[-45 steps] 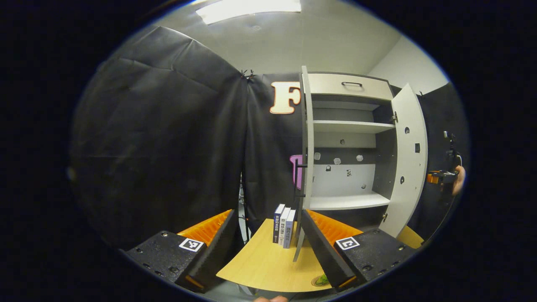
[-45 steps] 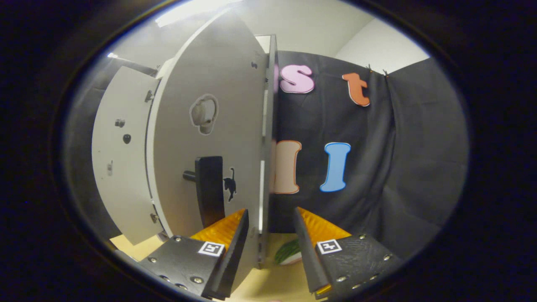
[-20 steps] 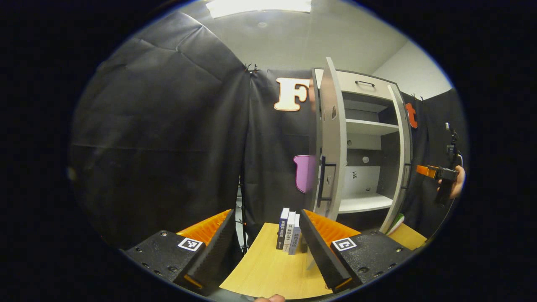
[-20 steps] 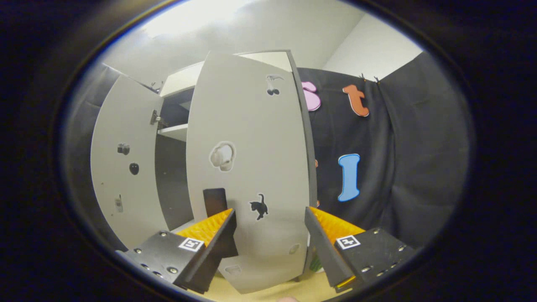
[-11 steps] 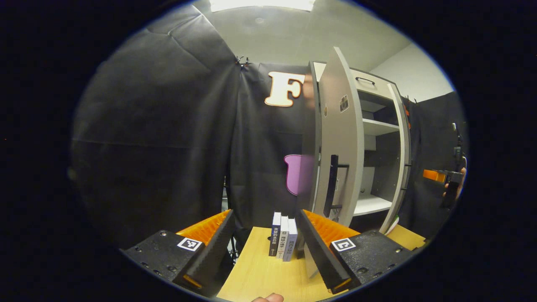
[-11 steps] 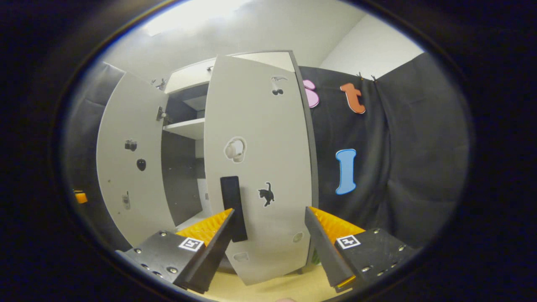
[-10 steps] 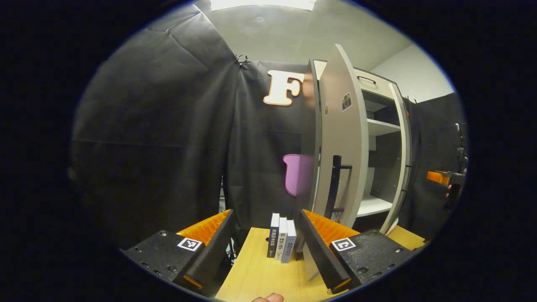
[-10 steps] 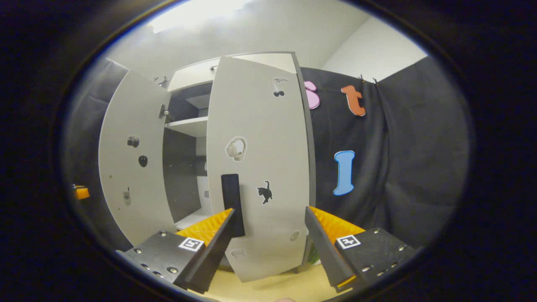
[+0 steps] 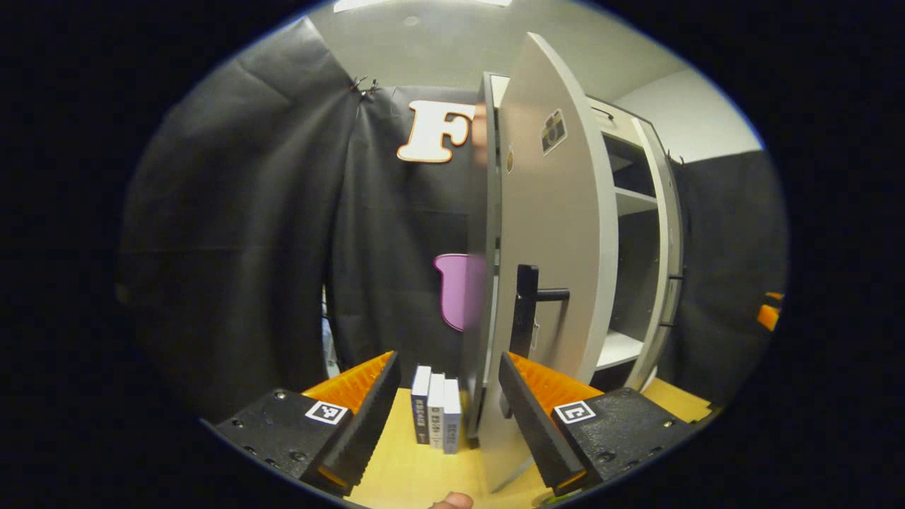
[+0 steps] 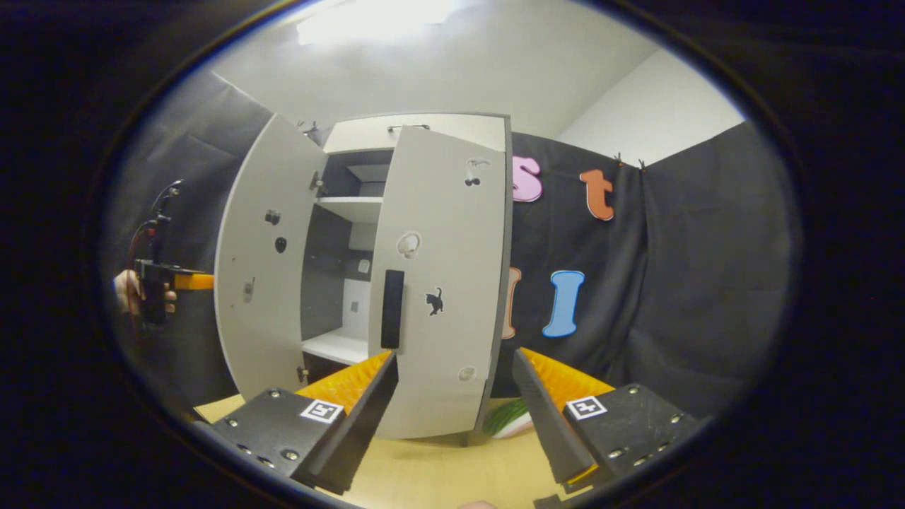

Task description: Grasp the bottle in the cabinet with the left hand and place it on the coaster, then close the right door with the right hand and the left door with the left hand.

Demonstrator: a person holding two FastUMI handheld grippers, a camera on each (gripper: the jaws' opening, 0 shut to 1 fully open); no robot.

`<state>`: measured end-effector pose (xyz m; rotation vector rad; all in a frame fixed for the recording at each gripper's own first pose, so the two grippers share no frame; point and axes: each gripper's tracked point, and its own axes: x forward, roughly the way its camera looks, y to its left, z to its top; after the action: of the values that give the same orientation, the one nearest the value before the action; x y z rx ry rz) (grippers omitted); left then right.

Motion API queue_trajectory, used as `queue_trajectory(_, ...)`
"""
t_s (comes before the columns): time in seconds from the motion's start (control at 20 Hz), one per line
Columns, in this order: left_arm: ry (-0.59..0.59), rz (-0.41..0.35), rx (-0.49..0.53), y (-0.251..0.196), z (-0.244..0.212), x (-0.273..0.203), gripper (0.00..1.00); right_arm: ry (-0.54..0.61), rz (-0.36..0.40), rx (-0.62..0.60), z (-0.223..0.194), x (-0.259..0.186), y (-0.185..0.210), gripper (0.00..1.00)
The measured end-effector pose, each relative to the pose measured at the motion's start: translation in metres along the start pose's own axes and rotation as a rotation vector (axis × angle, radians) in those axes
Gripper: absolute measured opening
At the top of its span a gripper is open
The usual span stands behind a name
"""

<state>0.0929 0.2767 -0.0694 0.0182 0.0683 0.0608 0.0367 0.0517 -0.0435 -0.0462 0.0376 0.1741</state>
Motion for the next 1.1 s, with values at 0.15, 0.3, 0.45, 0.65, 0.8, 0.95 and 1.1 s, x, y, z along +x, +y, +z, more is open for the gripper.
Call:
queue_trajectory(0.15,0.03,0.026,-0.023,-0.016,-0.006,-0.001,0.9,0.019,0.013,0.014,-0.009,-0.015,-0.014,0.99)
queue_trajectory(0.3,0.066,0.038,-0.051,-0.03,-0.005,-0.001,0.87,0.017,0.016,0.002,-0.011,-0.024,-0.029,0.99)
queue_trajectory(0.45,0.062,0.091,-0.029,-0.035,-0.002,-0.005,0.9,0.032,0.024,0.012,-0.015,-0.03,-0.041,0.99)
queue_trajectory(0.65,0.058,0.137,-0.065,-0.037,-0.004,-0.006,0.9,0.039,0.044,0.011,-0.022,-0.034,-0.047,0.97)
queue_trajectory(0.8,0.058,0.127,-0.067,-0.045,-0.004,-0.005,0.91,0.044,0.028,-0.007,-0.028,-0.035,-0.052,0.99)
queue_trajectory(0.95,0.071,0.098,-0.053,-0.061,-0.004,-0.003,0.91,0.051,0.045,0.008,-0.034,-0.037,-0.044,0.98)
queue_trajectory(1.1,0.063,0.072,-0.048,-0.078,0.0,0.003,0.88,0.056,0.037,-0.016,-0.036,-0.036,-0.044,0.99)
